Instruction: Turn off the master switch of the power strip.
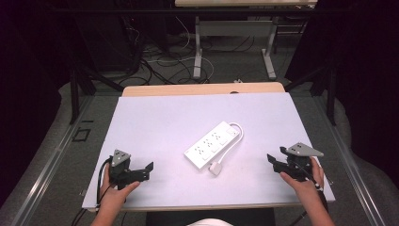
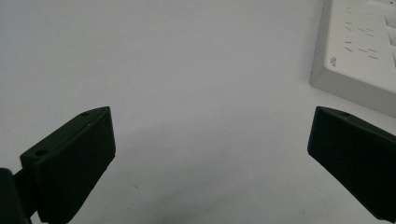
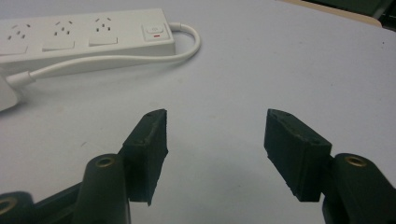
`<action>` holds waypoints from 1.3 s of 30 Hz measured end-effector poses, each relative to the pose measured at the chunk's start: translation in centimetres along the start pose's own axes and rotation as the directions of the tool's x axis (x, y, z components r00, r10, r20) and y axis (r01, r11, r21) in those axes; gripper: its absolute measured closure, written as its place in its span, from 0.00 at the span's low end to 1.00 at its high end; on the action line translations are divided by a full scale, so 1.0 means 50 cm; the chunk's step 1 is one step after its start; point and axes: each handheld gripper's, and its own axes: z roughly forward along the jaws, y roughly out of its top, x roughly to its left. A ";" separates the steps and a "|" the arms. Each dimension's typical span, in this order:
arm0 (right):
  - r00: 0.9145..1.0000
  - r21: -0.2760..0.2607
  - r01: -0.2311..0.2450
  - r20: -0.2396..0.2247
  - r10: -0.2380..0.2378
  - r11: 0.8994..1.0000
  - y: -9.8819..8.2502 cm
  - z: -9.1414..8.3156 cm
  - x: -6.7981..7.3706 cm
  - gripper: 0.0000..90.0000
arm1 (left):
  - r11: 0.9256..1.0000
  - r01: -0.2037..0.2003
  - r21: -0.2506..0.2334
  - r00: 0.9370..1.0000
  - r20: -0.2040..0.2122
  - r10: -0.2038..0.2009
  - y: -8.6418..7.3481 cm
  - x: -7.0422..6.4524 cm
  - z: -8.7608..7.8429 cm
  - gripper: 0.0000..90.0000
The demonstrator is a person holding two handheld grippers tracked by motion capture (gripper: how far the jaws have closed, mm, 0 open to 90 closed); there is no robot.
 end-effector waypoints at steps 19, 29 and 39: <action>0.996 0.088 0.065 -0.063 -0.060 0.994 0.057 0.018 0.024 0.43 | 1.000 -0.003 0.002 1.000 -0.004 0.003 0.000 0.000 0.000 0.01; 0.998 0.131 0.028 -0.061 -0.020 0.991 0.081 0.024 0.029 0.43 | 1.000 -0.006 0.003 1.000 -0.002 0.006 0.000 0.000 0.001 0.01; 0.998 0.152 0.022 -0.066 -0.012 0.988 0.103 0.035 0.038 0.44 | 1.000 -0.009 0.003 1.000 -0.002 0.009 0.000 0.000 0.002 0.01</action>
